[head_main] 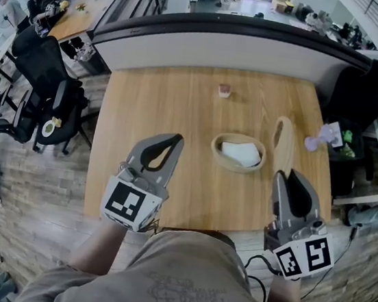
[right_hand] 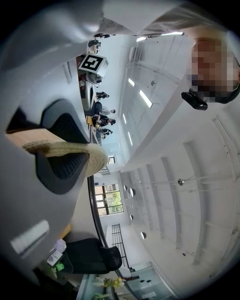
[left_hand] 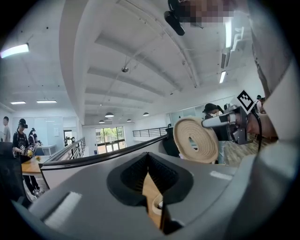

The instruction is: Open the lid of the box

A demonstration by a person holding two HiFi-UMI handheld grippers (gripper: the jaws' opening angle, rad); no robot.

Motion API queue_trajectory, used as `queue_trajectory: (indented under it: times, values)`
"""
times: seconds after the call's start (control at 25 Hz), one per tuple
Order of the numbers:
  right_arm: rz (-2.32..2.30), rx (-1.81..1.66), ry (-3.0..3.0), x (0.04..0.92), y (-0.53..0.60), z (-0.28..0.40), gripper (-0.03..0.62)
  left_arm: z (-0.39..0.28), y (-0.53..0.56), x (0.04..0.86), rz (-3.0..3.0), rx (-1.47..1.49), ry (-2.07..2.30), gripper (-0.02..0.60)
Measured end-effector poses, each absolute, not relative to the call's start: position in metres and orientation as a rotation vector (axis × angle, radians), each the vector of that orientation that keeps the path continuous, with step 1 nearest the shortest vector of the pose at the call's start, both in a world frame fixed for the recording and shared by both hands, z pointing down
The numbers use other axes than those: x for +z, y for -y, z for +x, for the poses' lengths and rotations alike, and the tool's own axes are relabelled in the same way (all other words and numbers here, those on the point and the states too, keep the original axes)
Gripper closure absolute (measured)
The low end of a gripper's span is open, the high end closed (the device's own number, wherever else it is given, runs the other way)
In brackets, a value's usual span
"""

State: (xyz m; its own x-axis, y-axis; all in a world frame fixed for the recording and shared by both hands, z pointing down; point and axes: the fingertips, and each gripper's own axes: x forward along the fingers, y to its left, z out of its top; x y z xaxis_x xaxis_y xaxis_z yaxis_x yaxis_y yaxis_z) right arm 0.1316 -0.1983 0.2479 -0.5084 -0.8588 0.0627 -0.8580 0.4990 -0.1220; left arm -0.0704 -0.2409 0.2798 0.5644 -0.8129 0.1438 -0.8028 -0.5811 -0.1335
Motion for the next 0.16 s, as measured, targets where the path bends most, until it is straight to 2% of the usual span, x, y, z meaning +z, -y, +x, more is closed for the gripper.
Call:
queue_trajectory:
  times: [0.16]
  values:
    - [-1.564,-0.213,-2.715,0.2491,0.2025,0.1328,0.522,-0.0675,0.2431,0.2792,-2.741,-0.283,-1.389,0.580]
